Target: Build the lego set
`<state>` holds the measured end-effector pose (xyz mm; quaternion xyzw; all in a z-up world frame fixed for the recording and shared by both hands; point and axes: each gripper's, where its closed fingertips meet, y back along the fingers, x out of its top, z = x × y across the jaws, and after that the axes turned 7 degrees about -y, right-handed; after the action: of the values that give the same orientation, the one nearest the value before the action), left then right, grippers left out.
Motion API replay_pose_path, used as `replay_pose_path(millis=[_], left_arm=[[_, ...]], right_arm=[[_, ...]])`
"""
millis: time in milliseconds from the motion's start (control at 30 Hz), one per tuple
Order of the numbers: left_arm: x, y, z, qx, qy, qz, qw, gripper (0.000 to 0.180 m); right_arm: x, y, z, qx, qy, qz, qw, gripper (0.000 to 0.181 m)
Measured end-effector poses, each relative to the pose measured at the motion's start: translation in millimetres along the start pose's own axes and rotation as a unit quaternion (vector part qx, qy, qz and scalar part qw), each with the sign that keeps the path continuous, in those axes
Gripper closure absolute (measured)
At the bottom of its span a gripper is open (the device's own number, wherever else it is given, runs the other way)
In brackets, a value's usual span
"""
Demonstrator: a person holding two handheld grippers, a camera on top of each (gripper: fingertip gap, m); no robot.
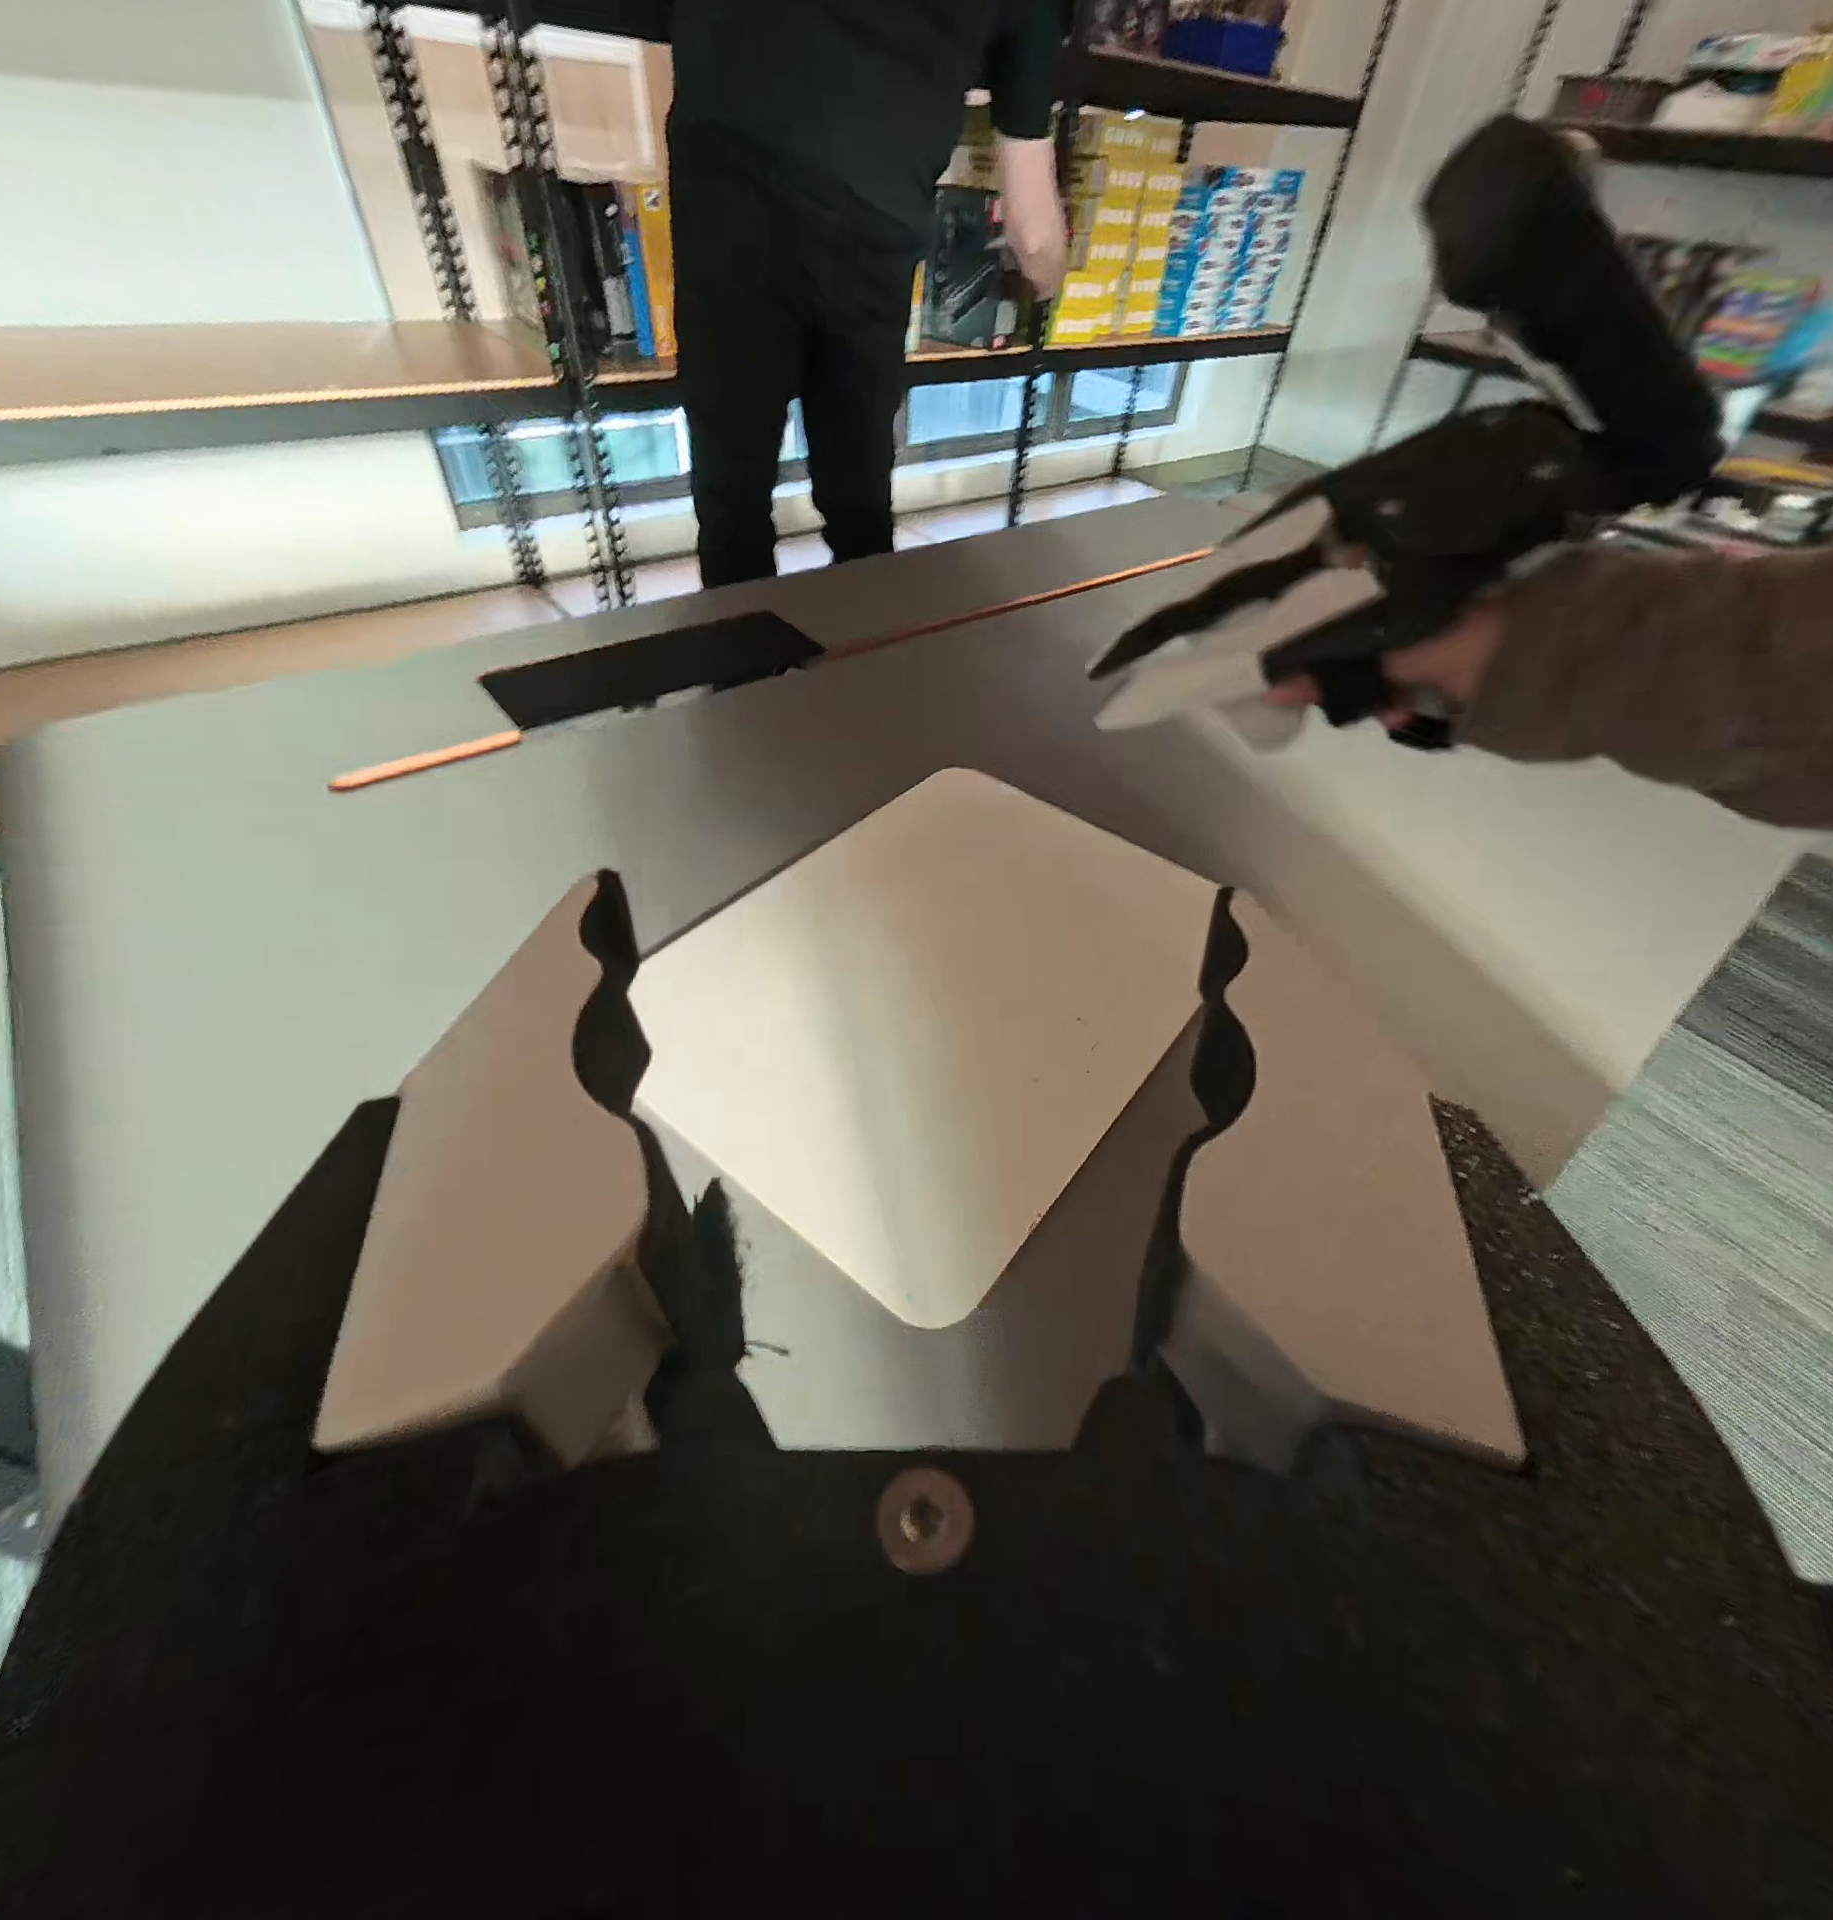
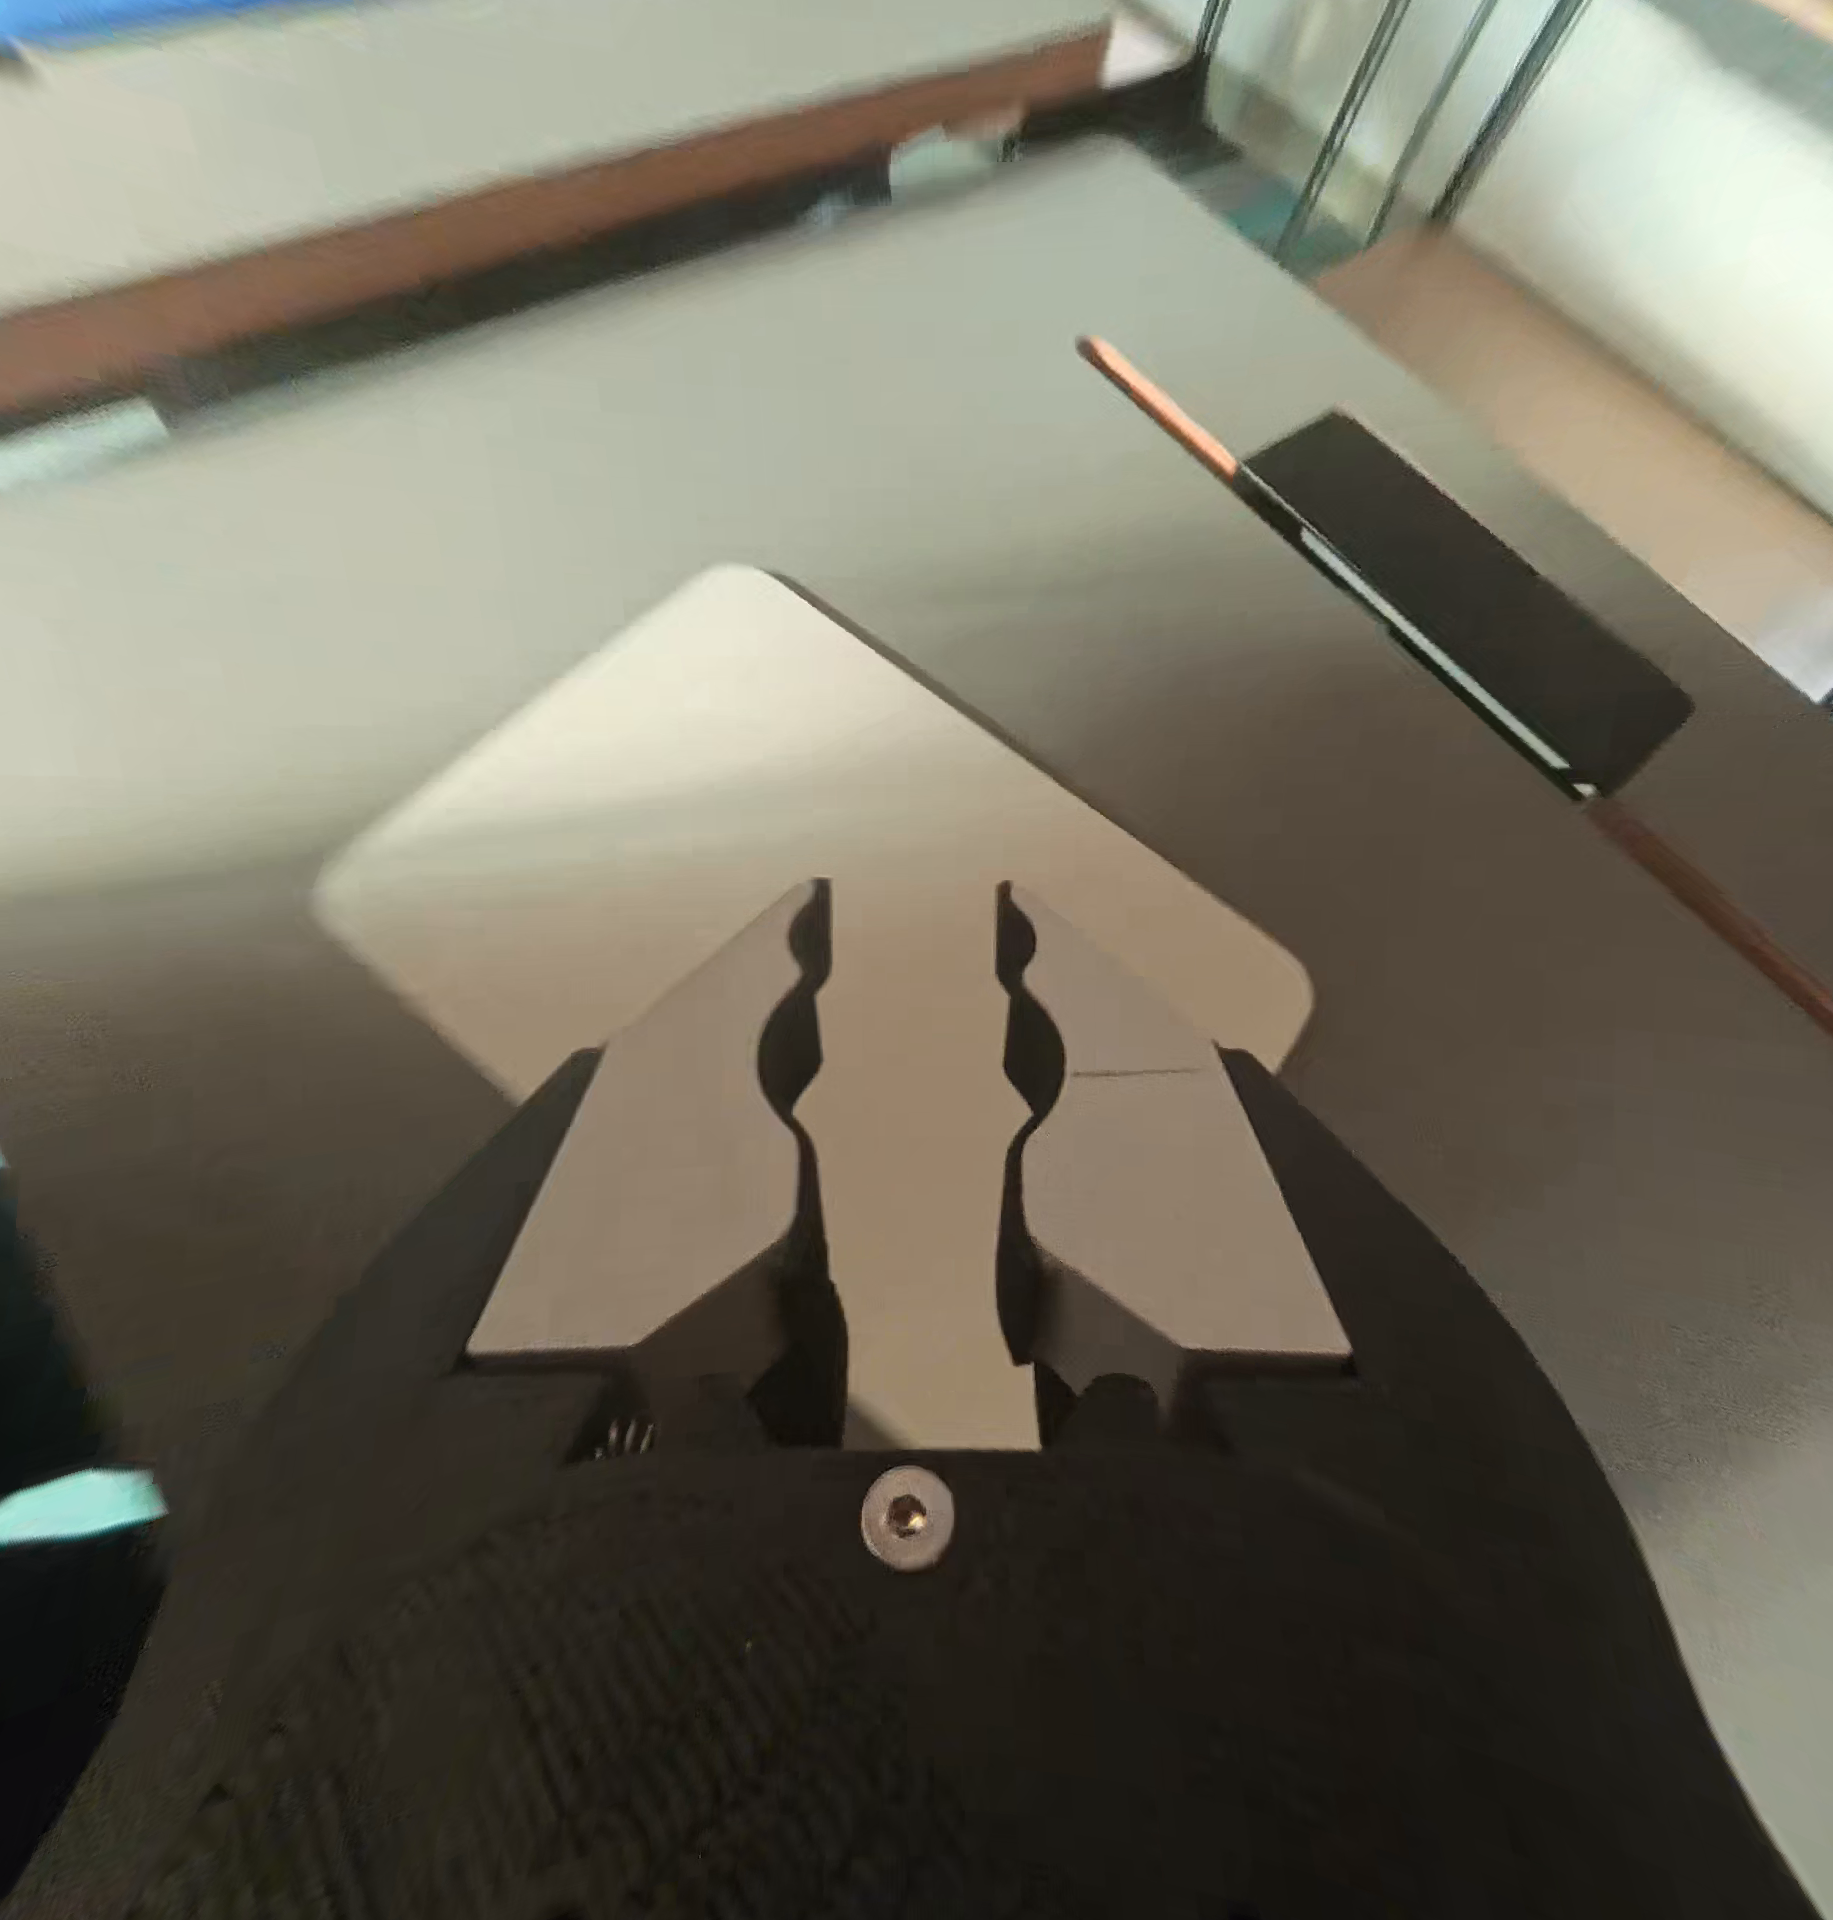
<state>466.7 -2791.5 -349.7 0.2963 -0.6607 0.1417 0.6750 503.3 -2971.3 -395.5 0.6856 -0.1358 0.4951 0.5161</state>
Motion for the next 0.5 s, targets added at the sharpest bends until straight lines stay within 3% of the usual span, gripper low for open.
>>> replay_pose_path(millis=[100,300,500], left_arm=[[-22,-9,-4,0.071,-0.022,-0.026,0.997,0.083],[-46,-4,-19,0.248,-0.016,-0.093,0.964,0.088],[-58,2,11,0.309,0.01,-0.126,0.943,0.087]], right_arm=[[3,-67,71,-0.027,0.056,-0.042,0.997,0.164],[-36,-172,88,0.145,0.135,-0.182,0.963,0.181],[-44,-201,89,0.204,0.134,-0.177,0.953,0.181]])
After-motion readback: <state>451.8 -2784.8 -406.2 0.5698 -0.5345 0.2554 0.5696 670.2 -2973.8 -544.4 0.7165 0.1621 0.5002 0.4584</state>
